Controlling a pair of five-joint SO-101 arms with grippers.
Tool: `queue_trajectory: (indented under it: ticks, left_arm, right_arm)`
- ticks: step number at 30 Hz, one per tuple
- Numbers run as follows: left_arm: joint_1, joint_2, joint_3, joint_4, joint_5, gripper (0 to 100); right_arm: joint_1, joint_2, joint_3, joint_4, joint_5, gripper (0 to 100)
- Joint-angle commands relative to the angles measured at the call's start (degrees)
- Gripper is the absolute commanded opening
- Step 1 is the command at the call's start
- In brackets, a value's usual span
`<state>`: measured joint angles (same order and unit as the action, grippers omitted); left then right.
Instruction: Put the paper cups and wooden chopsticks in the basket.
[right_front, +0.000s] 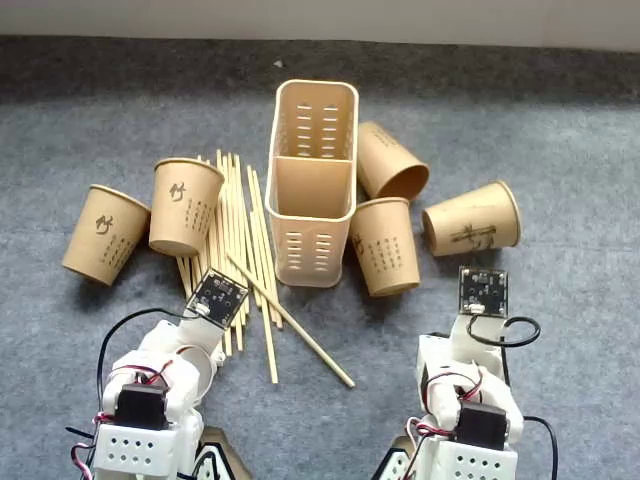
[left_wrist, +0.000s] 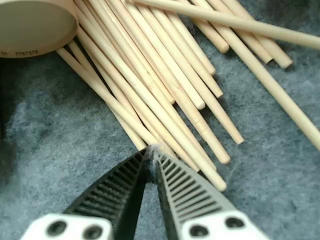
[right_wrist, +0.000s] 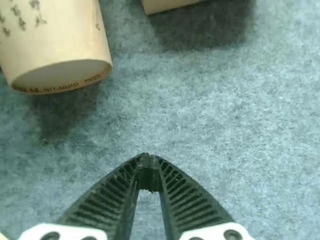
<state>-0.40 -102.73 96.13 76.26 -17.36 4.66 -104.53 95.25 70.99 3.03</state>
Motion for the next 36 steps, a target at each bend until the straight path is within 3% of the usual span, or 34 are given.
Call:
queue_trajectory:
  ticks: [1,4,9,12,18,21,27,31,36]
  left_arm:
    - [3.03,0.22,1.10,-5.36,0.35,1]
    - [4.26,0.22,1.10,-10.55,0.00,1]
    - [-4.35,0.22,-0.31,-20.84,-12.31,1]
    - [-7.69,0.22,-4.18,-25.05,-8.79,1]
    - [-8.13,0.40,-8.84,-25.41,4.84,1]
    - [-10.24,0.31,-7.78,-25.32,5.10,1]
    - [-10.68,0.22,-3.38,-26.73,4.75,1]
    - [-10.68,0.22,-3.21,-26.73,4.66,1]
    - [-10.59,0.22,-2.24,-27.16,4.66,1]
  right_arm:
    - [-0.40,-0.57,8.66,-1.01,-0.53,0.6]
    - [0.13,-0.57,8.66,-7.16,2.64,0.6]
    - [5.58,-0.57,1.80,-20.09,21.63,0.6]
    - [8.75,-0.22,-7.87,-23.69,17.58,0.9]
    - [9.54,8.31,-29.93,-24.13,11.52,11.5]
    - [11.74,24.40,-46.02,-23.78,8.97,11.5]
    - [16.48,70.46,-79.16,-19.65,-2.11,11.5]
    - [15.96,98.07,-98.59,-11.65,-7.12,11.5]
    - [11.03,120.84,-119.69,0.84,-10.99,11.8]
